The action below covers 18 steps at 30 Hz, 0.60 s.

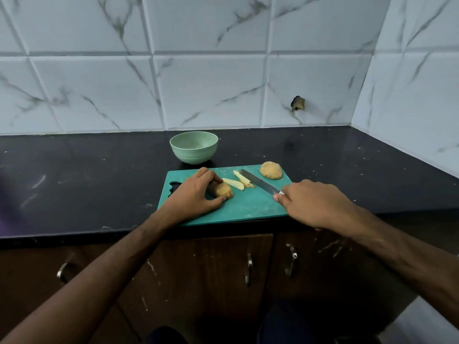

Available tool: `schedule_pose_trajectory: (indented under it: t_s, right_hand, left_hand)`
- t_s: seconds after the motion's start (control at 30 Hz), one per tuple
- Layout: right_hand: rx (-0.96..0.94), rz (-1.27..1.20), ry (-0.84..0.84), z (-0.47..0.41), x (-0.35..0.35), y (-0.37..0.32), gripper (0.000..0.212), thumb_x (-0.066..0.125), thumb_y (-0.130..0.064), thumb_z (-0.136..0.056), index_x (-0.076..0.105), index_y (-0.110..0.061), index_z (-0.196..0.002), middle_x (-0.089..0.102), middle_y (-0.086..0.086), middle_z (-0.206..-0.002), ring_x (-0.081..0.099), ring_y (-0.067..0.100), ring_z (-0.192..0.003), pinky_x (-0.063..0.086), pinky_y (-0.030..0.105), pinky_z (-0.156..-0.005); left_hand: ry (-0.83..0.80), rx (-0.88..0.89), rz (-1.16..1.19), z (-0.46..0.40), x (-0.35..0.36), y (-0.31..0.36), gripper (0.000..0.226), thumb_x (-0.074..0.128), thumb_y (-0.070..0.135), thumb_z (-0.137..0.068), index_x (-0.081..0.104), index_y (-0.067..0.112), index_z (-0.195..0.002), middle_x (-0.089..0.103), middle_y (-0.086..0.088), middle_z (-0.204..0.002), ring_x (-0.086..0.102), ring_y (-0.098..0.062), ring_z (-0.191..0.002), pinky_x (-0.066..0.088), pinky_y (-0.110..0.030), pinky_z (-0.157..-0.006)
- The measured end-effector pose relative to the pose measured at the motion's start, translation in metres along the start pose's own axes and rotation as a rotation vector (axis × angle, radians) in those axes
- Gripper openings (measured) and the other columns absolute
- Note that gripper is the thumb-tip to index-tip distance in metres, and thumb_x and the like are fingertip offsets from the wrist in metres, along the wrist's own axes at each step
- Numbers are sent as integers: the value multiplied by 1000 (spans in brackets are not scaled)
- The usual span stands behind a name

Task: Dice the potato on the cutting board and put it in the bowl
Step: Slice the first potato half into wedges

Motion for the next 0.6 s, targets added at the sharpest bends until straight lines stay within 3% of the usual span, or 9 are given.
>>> schedule_pose_trajectory:
  t_s: [0.27,0.4,0.5,0.6]
  right_hand:
    - [-50,-58,-40,-23,19,-34,44,29,-52,-107,61,-23,-100,65,-4,-79,65,10,-59,45,30,-58]
    - [-10,-51,-22,-34,14,-29,44,28,-52,-107,60,-23,-98,67,-4,-74,68,12,-57,52,35,-70]
    - [2,-72,-22,-35,6,-30,44,28,-51,-107,60,-22,-99,64,-4,-66,63,10,-47,47,31,-60]
    - [-34,-82,-20,-34,-2,-39,45,29,-53,-107,60,-20,-106,63,-3,-71,56,7,-36,42,28,-51]
  left_hand:
    - [-6,11,0,0,-1,1,51,58,63,-81,57,26,-115,52,11,-114,56,-4,-104,51,-33,-95]
    - [3,14,24,0,-3,-1,41,67,49,-85,58,22,-115,54,9,-114,56,-5,-104,51,-31,-95]
    - [10,22,30,0,-3,-1,40,70,45,-86,59,21,-116,56,8,-114,56,-5,-106,51,-28,-96]
    - [21,25,25,0,-3,-1,40,70,48,-87,60,22,-116,56,9,-115,56,-3,-106,50,-24,-96]
Point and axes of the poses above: each hand's wrist, its own z-axis away from the middle knuckle, its own x-axis out of the palm, y = z × x, the point moved 6 cm from there along -z, towards the middle knuckle
